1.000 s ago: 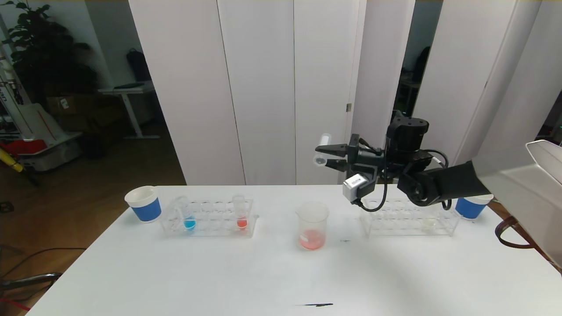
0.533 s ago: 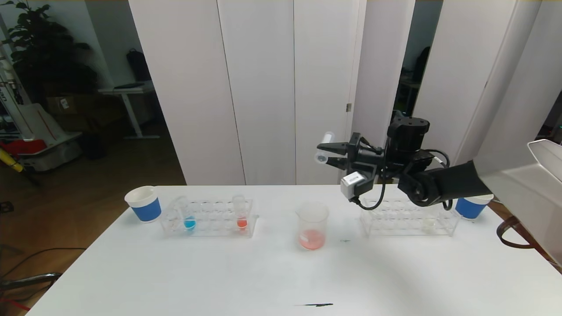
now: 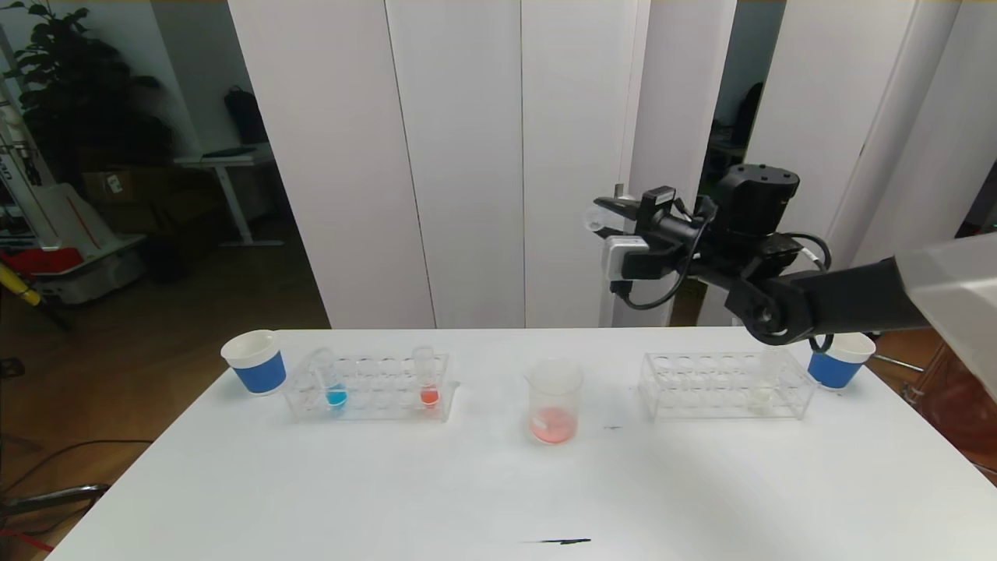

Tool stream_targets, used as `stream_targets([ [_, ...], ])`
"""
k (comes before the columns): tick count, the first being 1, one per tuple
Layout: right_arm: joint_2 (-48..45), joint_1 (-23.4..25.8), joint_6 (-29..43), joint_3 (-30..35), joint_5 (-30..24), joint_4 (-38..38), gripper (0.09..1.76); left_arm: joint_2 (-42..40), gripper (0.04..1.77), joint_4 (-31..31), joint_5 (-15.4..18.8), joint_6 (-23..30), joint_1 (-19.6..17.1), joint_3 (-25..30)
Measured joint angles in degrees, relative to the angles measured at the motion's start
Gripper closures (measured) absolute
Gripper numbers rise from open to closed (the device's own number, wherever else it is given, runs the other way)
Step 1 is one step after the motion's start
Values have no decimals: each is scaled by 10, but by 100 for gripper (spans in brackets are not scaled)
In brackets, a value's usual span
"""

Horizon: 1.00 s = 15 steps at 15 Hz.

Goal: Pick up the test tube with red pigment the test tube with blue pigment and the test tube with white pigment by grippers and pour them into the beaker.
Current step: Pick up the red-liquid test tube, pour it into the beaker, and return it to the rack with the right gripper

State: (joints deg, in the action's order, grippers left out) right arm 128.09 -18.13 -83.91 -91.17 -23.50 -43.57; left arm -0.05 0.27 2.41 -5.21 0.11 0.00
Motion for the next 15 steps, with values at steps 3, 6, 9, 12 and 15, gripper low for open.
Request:
stream_targets([
  [3,-33,-1,124,8,108,-10,127,0,6,0,0,0,0,0],
  [6,-61,-5,270,39,227,-65,127,0,6,0,0,0,0,0],
  [9,-90,-15,438,86,330,-94,127,0,6,0,0,0,0,0],
  [12,-122,-25,608,158,399,-95,127,0,6,0,0,0,0,0],
  [15,-160,-29,760,258,414,-94,127,0,6,0,0,0,0,0],
])
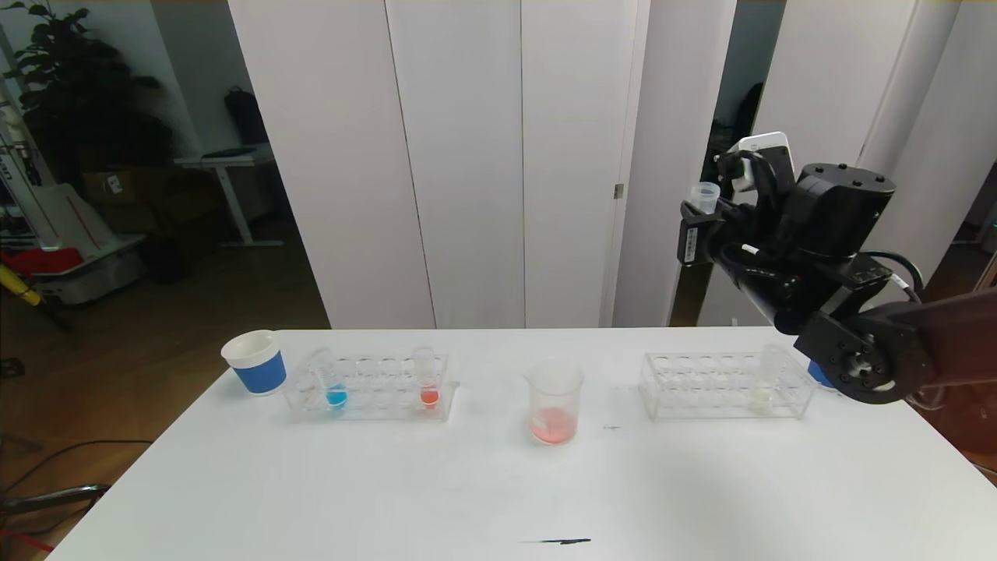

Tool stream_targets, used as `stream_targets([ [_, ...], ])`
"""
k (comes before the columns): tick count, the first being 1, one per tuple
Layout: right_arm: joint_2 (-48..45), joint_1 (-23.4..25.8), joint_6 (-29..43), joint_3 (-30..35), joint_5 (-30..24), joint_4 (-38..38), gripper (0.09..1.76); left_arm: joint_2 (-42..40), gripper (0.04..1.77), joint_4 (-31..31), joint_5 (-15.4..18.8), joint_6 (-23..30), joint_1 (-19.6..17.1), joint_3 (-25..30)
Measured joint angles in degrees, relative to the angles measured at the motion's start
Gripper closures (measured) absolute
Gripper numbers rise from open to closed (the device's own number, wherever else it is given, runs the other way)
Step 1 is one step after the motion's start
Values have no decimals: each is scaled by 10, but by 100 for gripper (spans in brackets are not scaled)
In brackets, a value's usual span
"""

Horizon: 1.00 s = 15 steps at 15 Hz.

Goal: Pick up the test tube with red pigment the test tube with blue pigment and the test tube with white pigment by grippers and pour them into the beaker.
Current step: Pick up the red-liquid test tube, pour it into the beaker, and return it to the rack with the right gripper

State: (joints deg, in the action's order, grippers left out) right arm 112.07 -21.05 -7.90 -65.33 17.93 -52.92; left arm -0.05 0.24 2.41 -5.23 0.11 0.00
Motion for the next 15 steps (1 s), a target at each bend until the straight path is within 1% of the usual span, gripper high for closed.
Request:
stream_targets([
  [2,-26,4,69,68,10,-2,127,0,6,0,0,0,0,0],
  [4,-55,12,113,130,22,-10,127,0,6,0,0,0,0,0],
  [5,-67,18,119,153,24,-18,127,0,6,0,0,0,0,0],
  [7,-89,36,124,188,25,-56,127,0,6,0,0,0,0,0],
  [9,-103,65,123,206,22,-81,127,0,6,0,0,0,0,0],
  [11,-113,103,120,209,19,-88,127,0,6,0,0,0,0,0],
  [14,-119,176,98,203,7,-102,127,0,6,0,0,0,0,0],
  [15,-115,207,95,197,-2,-124,127,0,6,0,0,0,0,0],
])
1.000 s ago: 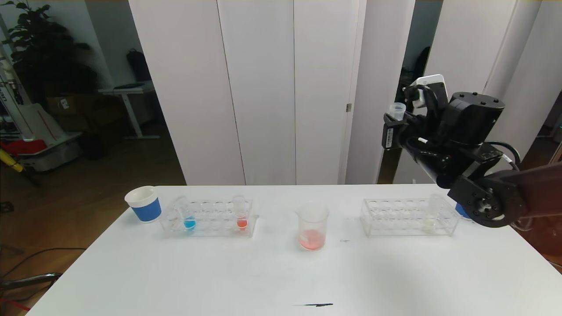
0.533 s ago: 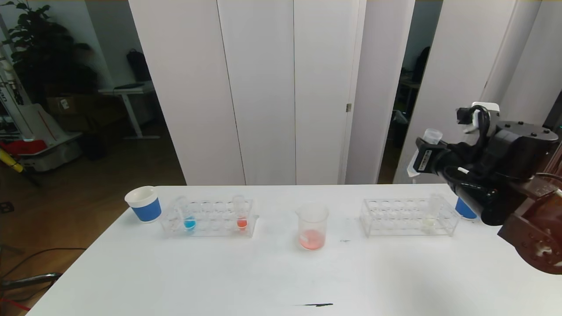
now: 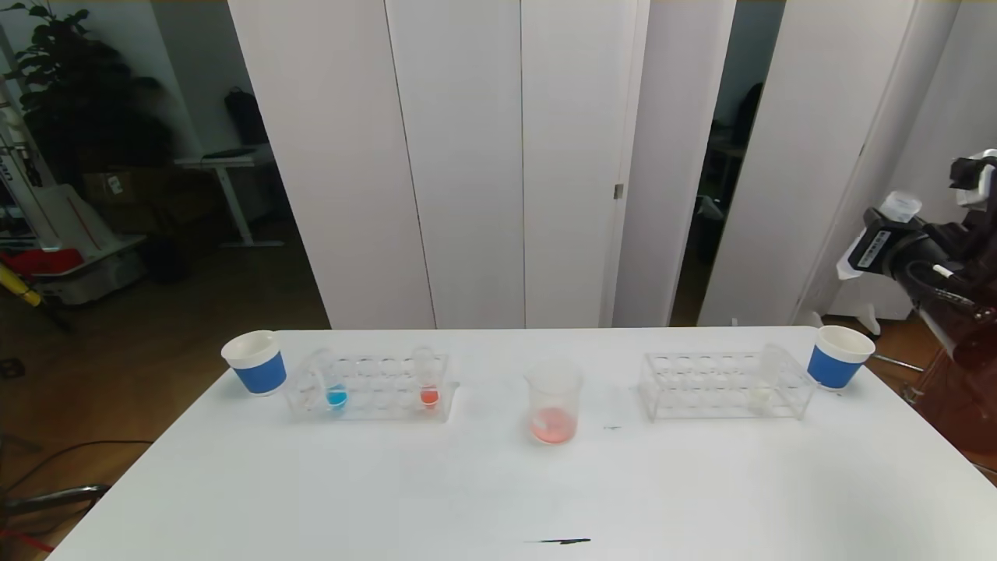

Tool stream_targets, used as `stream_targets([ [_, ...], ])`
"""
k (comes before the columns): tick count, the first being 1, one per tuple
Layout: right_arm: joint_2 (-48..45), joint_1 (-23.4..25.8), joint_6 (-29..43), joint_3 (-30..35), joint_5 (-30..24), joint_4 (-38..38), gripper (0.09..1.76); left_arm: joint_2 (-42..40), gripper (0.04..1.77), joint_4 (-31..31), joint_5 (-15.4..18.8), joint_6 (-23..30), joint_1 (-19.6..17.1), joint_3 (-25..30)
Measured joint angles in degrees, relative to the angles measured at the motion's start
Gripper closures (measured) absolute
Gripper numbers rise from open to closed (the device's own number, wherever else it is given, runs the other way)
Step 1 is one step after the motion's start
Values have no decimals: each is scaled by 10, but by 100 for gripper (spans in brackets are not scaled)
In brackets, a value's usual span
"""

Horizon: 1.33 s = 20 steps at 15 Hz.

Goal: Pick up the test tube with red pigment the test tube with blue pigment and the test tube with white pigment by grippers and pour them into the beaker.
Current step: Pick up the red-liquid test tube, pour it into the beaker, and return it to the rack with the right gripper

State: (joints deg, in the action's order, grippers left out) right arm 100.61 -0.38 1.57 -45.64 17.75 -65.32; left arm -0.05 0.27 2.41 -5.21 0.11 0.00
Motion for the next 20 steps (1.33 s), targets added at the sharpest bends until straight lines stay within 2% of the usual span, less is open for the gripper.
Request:
stream_targets([
  [4,52,93,1,-34,-33,-44,127,0,6,0,0,0,0,0],
  [8,129,148,15,-77,-37,-46,127,0,6,0,0,0,0,0],
  [12,200,160,29,-92,-36,-63,127,0,6,0,0,0,0,0],
  [20,311,152,29,-99,-36,-116,127,0,6,0,0,0,0,0],
])
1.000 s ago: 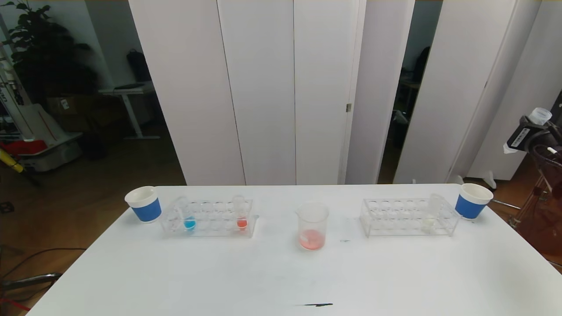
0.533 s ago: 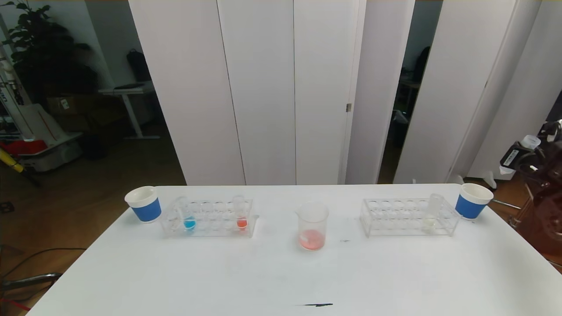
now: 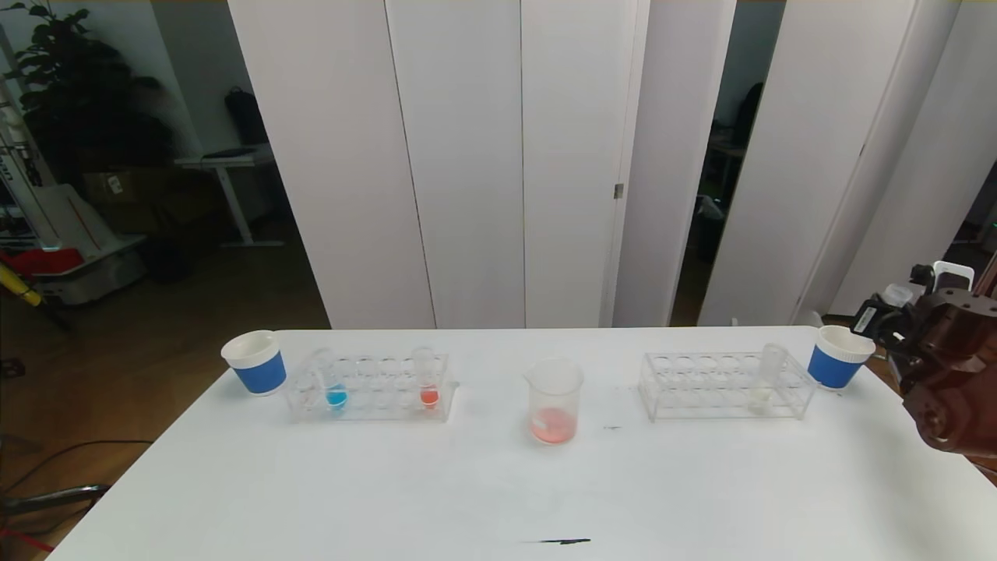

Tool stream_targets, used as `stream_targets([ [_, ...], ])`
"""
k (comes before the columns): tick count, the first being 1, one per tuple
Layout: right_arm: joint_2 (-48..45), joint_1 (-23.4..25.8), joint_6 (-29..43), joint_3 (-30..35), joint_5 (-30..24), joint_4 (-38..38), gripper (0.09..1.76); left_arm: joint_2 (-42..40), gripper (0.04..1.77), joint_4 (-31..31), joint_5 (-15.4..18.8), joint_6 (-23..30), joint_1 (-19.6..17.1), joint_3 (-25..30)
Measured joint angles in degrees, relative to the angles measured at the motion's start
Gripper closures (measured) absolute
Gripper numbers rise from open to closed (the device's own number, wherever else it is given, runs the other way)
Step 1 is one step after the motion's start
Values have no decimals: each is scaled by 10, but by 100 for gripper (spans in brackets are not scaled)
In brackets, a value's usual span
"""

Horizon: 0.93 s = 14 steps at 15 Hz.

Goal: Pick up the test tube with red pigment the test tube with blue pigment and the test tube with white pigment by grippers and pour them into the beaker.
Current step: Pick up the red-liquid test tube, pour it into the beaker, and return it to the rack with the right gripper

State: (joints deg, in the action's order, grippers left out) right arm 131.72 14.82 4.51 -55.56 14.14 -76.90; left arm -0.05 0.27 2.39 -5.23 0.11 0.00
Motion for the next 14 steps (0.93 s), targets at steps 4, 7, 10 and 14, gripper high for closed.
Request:
stream_targets([
  [4,43,-1,1,-17,-1,-8,127,0,6,0,0,0,0,0],
  [7,60,-3,1,-27,-1,-8,127,0,6,0,0,0,0,0],
  [10,67,-7,1,-32,-1,-8,86,0,6,0,0,0,0,0],
  [14,72,-7,0,-41,-1,-7,10,0,6,0,0,0,0,0],
])
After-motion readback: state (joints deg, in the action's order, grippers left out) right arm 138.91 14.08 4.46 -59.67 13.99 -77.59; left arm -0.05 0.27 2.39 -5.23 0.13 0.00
